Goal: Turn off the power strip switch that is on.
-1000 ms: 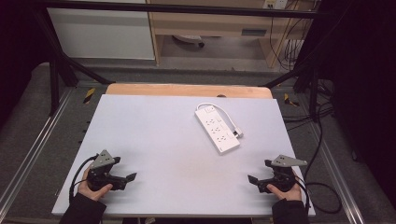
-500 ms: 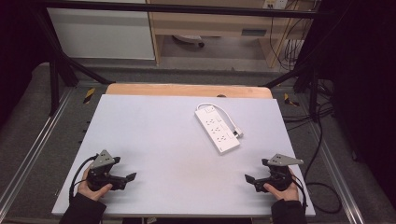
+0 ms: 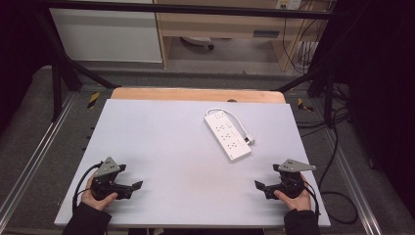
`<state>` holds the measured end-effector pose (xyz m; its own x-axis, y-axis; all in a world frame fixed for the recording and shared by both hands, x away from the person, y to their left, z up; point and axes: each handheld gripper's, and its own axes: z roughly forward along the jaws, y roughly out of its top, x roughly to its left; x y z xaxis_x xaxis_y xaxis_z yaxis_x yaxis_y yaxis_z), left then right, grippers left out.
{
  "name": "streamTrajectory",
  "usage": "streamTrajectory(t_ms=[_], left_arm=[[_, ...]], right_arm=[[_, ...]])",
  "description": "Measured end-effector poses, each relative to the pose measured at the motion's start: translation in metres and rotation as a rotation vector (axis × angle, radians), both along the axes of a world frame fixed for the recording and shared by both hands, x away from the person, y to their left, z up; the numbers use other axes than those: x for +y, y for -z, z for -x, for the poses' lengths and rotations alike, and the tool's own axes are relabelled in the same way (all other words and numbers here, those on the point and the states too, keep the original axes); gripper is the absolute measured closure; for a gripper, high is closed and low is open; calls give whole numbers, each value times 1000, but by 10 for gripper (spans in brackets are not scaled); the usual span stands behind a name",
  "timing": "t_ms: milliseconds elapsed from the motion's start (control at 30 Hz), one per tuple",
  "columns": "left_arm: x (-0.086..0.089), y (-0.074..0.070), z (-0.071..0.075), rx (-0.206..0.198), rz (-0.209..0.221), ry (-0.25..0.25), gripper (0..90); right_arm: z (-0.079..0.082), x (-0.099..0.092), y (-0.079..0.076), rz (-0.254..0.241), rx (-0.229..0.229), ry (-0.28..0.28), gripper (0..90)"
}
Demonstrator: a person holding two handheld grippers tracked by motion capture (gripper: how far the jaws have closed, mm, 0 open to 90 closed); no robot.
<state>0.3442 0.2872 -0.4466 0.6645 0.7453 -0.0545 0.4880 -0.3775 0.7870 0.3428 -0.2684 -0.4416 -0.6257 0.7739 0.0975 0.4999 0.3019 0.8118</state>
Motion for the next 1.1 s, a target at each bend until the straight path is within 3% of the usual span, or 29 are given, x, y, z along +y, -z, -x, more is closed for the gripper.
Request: streamTrajectory(t_ms=[633,1100], left_arm=[[1,-1,0,-3,3,-9,68],[2,-1,0,-4,4,-14,69]], right_arm=[[-4,12,-7,4,-11,-16,9],[-12,25,-13,34,-20,-6,15]])
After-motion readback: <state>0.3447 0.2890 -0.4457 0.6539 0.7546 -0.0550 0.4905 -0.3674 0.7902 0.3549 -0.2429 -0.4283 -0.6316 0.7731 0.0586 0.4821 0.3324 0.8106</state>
